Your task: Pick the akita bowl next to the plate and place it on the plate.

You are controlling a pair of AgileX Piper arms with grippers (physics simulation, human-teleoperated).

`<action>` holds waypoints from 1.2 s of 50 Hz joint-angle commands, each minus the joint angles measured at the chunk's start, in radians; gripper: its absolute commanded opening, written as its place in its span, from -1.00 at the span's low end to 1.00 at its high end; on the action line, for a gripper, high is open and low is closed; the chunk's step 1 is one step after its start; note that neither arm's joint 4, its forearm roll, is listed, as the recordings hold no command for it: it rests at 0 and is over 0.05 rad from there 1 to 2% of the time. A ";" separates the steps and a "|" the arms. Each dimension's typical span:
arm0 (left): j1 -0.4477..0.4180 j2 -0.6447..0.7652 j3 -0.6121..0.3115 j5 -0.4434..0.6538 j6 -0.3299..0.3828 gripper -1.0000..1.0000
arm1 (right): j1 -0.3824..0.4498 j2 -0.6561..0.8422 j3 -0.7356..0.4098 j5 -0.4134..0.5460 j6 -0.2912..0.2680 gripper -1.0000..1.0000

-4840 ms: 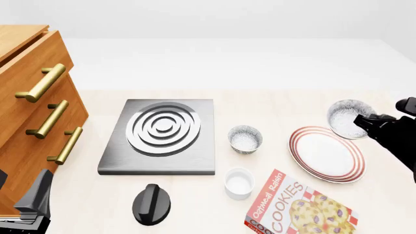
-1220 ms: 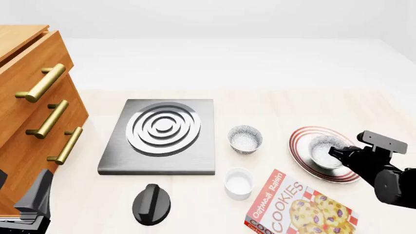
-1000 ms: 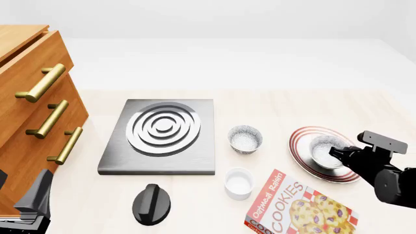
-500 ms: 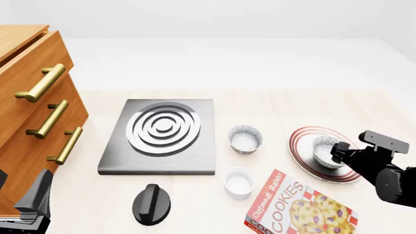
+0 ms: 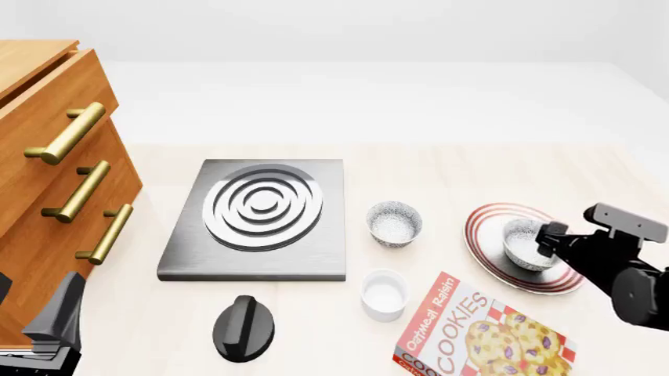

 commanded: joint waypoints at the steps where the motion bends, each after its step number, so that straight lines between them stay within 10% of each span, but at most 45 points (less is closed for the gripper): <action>1: 0.000 0.000 0.000 0.000 0.000 1.00 | 0.007 -0.093 0.008 0.058 0.012 1.00; 60: 0.000 0.000 0.000 0.000 0.000 1.00 | 0.114 -0.763 -0.017 0.414 0.072 1.00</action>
